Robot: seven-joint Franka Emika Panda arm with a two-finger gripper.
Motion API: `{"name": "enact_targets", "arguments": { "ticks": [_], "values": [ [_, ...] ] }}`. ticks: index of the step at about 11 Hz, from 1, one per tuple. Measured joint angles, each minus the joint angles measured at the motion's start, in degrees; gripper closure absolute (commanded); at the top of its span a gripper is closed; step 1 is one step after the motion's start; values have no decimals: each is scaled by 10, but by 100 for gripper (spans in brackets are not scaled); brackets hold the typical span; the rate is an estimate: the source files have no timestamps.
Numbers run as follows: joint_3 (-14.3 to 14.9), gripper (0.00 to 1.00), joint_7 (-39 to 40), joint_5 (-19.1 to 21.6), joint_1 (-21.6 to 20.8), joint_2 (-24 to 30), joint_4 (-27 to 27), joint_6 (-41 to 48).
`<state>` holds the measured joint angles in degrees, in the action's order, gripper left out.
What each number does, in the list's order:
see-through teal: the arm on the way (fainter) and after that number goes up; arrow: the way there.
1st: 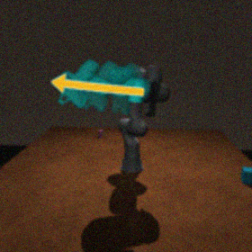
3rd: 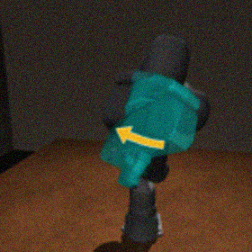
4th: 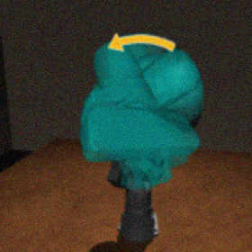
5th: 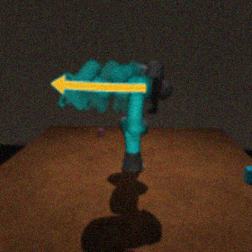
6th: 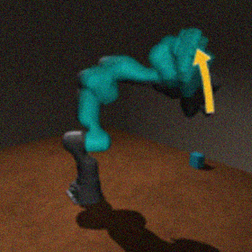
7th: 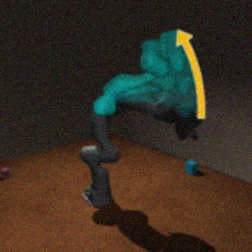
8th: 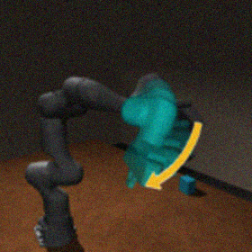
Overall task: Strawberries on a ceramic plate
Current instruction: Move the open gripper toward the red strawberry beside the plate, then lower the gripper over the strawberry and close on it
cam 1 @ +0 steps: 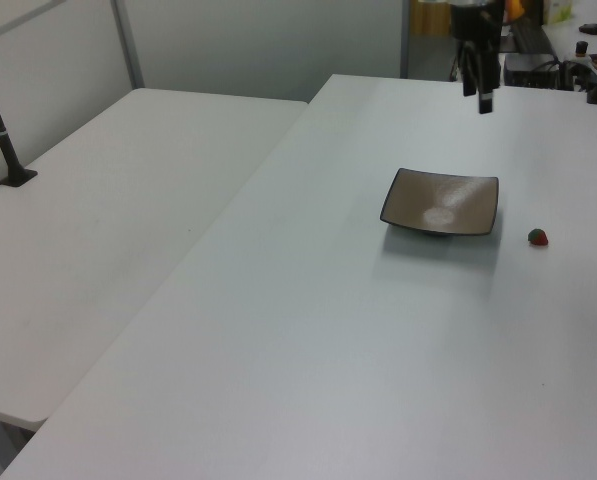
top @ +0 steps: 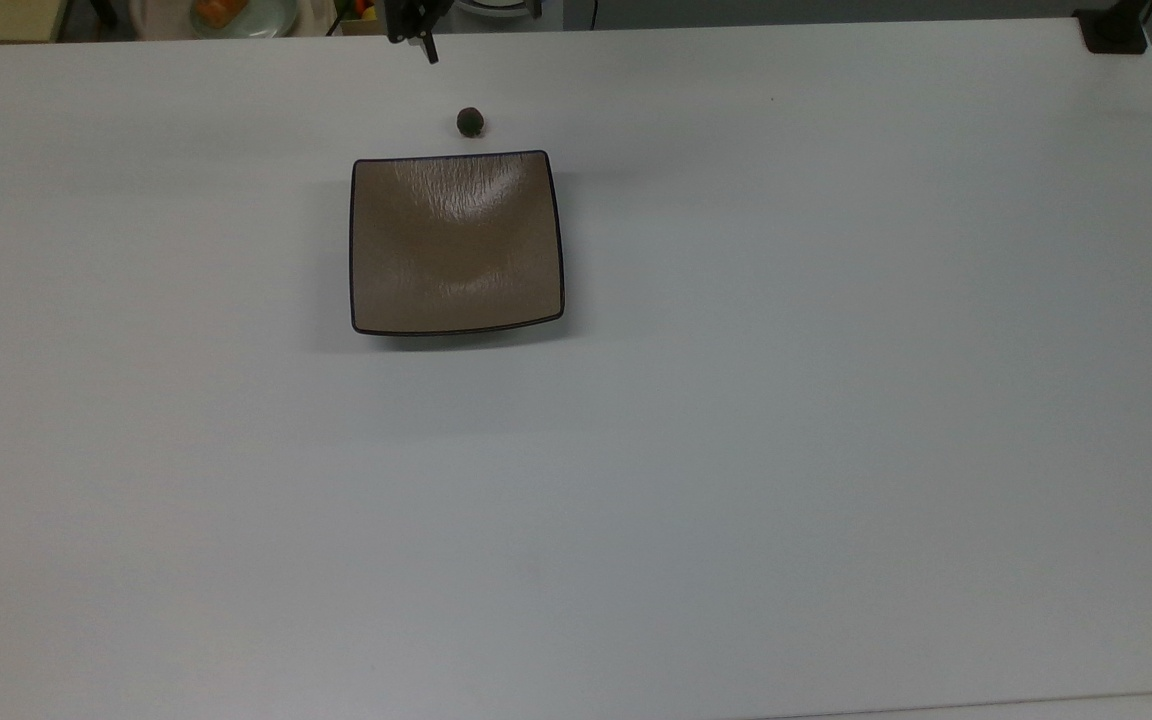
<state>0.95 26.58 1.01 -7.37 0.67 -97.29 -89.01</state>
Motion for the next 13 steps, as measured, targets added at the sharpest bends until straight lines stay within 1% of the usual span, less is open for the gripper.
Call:
{"name": "enact_targets", "arguments": {
  "ticks": [1, 2, 6, 8, 10, 13],
  "values": [
    [0, 0, 31, 0, 1, 10, -19, 7],
    [0, 0, 47, 0, 1, 22, -45, 7],
    [0, 0, 56, 0, -2, 49, -141, -2],
    [0, 0, 56, 0, -3, 58, -190, -31],
    [-7, 0, 56, 0, -4, 62, -237, -73],
    [-19, 0, 35, 0, -4, 61, -320, -188]
  ]
}}
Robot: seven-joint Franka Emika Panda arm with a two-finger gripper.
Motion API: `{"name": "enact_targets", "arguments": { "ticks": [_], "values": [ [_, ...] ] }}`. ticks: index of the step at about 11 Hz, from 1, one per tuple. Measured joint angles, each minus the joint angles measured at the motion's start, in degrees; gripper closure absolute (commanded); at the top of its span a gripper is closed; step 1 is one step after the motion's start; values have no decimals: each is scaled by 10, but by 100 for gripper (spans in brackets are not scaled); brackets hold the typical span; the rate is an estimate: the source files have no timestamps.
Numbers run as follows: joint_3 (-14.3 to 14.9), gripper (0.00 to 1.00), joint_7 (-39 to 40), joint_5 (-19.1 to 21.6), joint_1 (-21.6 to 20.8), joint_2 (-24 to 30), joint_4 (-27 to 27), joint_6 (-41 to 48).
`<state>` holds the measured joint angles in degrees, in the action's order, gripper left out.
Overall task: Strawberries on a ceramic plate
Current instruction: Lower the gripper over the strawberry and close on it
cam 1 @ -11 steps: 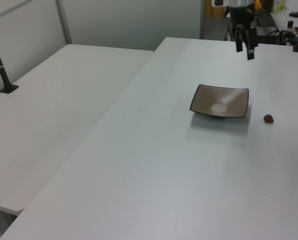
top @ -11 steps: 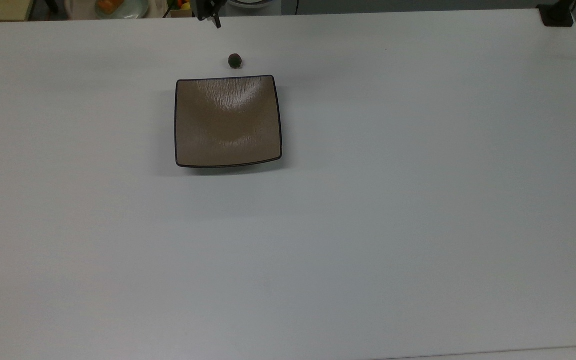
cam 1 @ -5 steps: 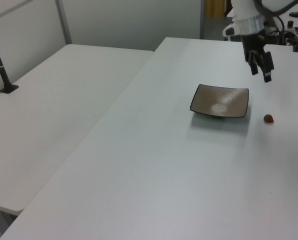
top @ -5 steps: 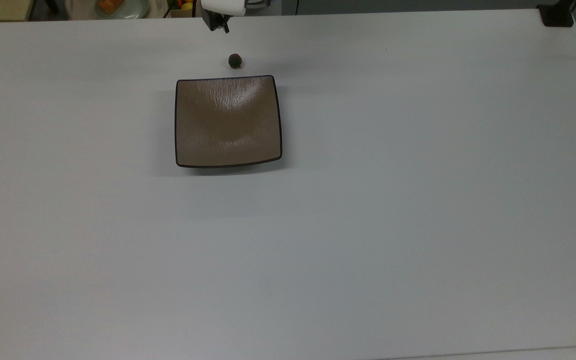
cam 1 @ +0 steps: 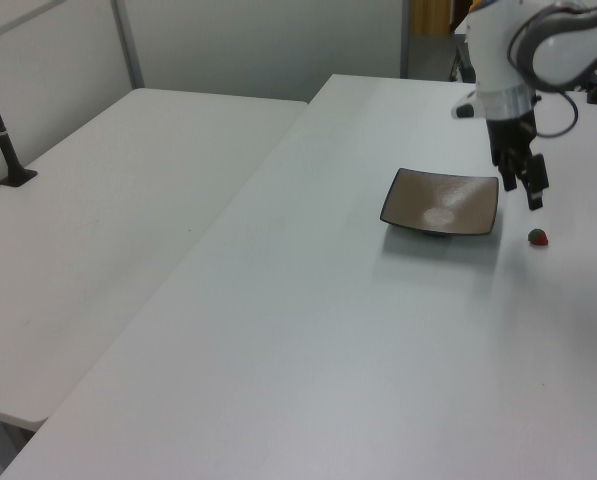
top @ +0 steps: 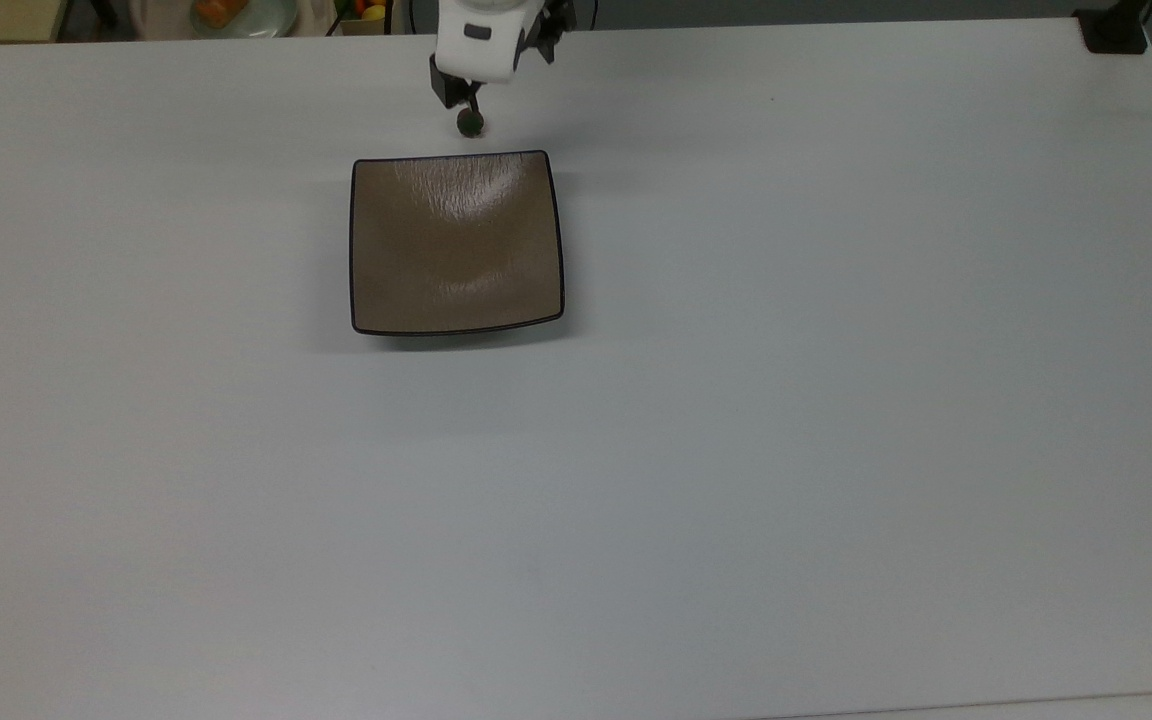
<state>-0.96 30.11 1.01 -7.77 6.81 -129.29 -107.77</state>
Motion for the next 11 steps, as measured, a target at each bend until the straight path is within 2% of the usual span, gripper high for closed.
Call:
{"name": "enact_targets", "arguments": {
  "ticks": [3, 9, 11],
  "values": [
    [-4, 0, -10, -13, 0, 0, -42, -40],
    [-4, 0, -13, -71, 3, -3, -96, -94],
    [-3, 10, -14, -94, 8, -9, -115, -114]
  ]
}}
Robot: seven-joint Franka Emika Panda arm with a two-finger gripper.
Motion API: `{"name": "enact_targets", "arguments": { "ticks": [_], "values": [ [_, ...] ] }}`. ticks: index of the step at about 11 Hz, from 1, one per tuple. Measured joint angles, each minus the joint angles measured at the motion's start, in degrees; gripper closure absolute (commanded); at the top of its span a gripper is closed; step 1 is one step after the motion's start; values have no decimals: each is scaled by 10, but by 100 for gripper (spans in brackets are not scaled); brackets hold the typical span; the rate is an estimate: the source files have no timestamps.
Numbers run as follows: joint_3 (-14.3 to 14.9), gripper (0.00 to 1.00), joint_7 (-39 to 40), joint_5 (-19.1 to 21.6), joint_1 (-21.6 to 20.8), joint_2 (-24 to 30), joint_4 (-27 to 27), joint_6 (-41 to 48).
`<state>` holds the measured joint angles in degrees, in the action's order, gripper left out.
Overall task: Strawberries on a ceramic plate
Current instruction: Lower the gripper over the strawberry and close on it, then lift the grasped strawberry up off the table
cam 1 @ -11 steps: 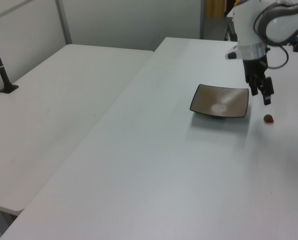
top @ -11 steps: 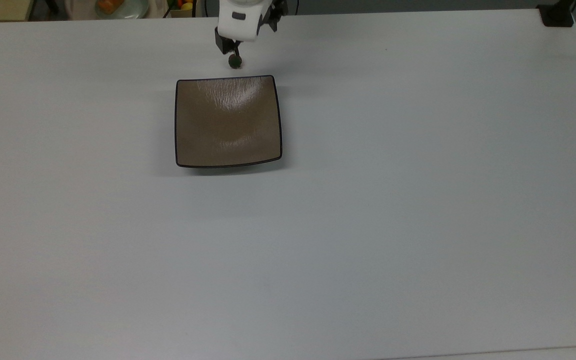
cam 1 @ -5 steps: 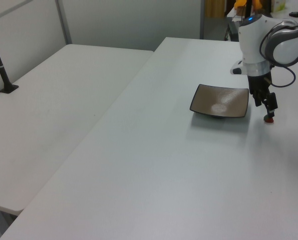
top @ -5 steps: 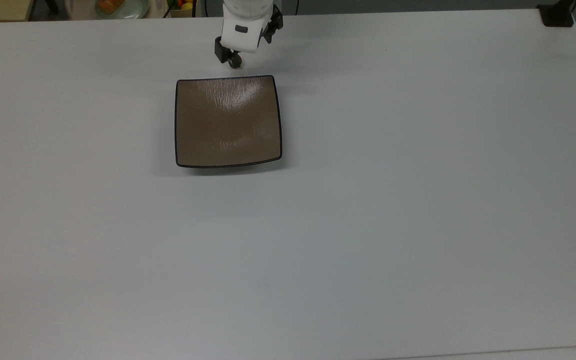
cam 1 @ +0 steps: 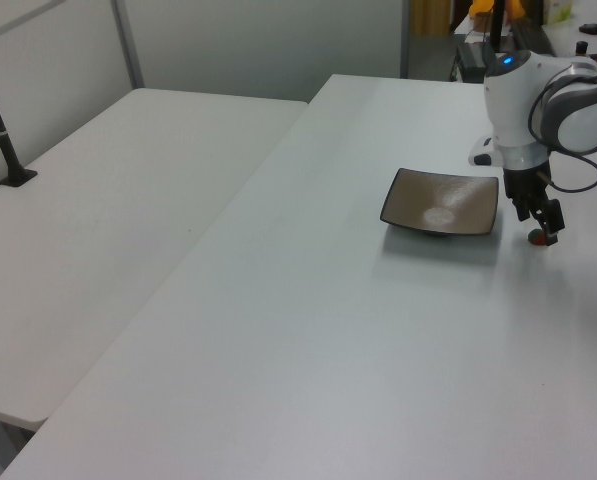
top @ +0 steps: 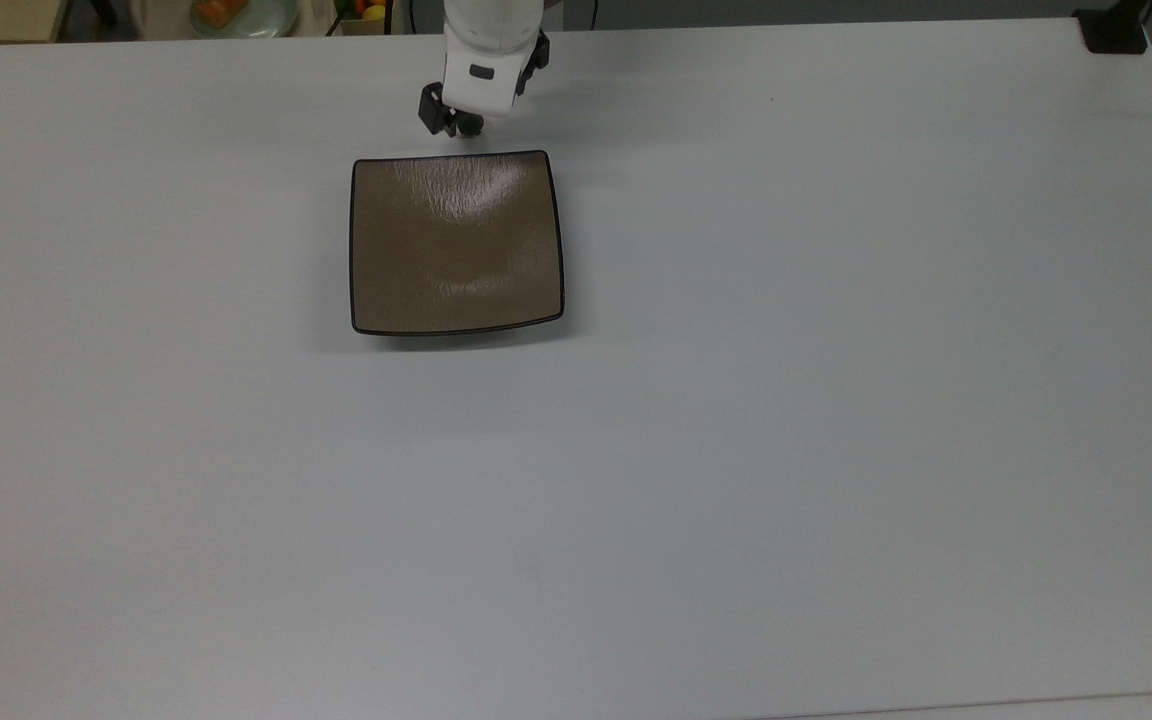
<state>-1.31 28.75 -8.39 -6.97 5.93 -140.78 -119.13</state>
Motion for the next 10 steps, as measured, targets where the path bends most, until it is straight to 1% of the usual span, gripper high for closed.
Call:
{"name": "enact_targets", "arguments": {
  "ticks": [1, 3, 5, 6, 7, 8, 10],
  "values": [
    [0, 20, 0, -10, 5, -3, -3, -4],
    [0, 48, 0, -20, 11, -8, -5, -6],
    [0, 69, 0, -28, 11, -9, -5, -6],
    [0, 76, 0, -29, 11, -9, -5, -6],
    [0, 84, 0, -29, 11, -9, -5, -6],
    [0, 87, 0, -30, 11, -8, -5, -6],
    [0, 88, 0, -30, 11, -8, -5, -6]
  ]
}}
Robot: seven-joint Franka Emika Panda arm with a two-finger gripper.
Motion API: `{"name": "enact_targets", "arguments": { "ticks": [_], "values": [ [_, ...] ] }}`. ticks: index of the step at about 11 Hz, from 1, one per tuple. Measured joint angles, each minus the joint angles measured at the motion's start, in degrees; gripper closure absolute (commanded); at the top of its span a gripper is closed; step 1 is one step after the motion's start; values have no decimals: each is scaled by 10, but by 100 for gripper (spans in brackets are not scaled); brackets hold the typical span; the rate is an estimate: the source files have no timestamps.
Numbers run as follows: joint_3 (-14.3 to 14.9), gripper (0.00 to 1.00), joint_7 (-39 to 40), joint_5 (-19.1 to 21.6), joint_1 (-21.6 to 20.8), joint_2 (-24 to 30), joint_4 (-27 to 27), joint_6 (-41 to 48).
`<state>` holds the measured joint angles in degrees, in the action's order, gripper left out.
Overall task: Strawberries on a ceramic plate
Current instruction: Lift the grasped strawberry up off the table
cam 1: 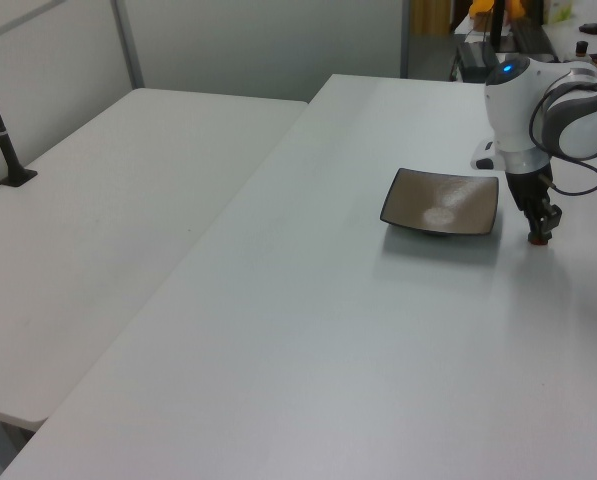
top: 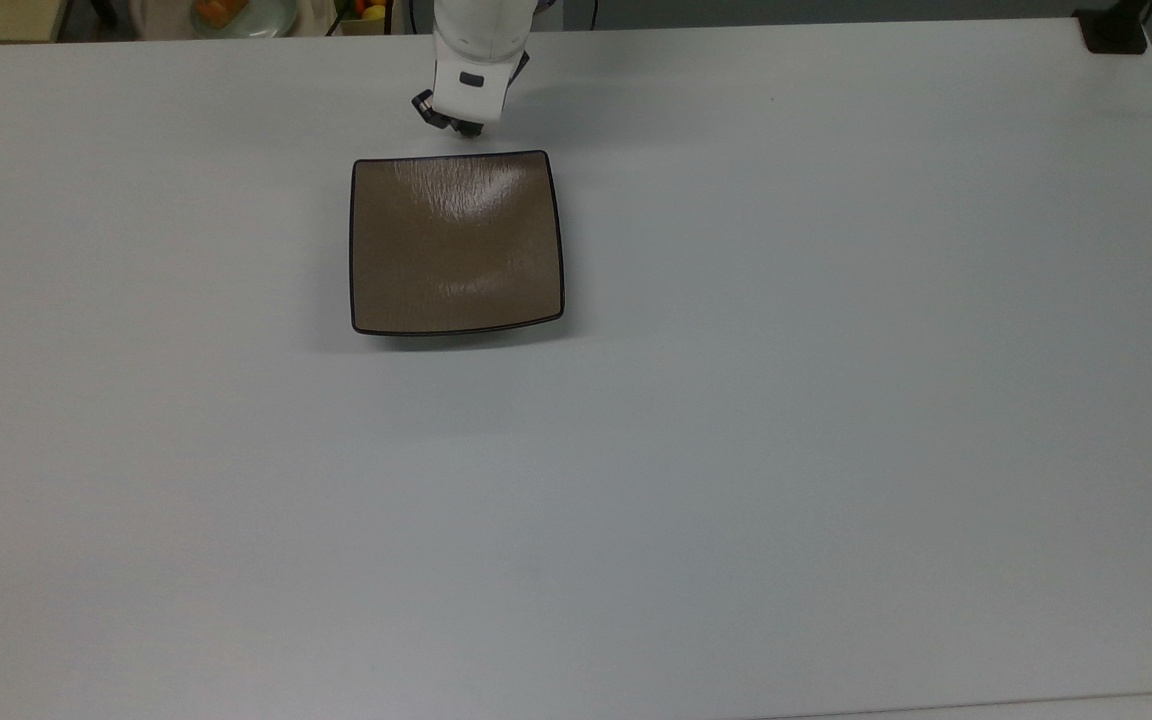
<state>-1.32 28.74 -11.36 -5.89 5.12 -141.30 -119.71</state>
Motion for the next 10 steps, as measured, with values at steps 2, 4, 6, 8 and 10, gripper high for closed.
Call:
{"name": "enact_targets", "arguments": {
  "ticks": [2, 4, 6, 8, 10],
  "values": [
    [0, 88, 0, 0, 0, 0, 0, 0],
    [0, 88, 0, 0, 0, 5, 4, 8],
    [0, 88, 0, -1, -3, 20, 26, 46],
    [-2, 88, 0, -1, -4, 38, 67, 112],
    [-3, 88, 0, 2, -13, 47, 131, 189]
  ]
}}
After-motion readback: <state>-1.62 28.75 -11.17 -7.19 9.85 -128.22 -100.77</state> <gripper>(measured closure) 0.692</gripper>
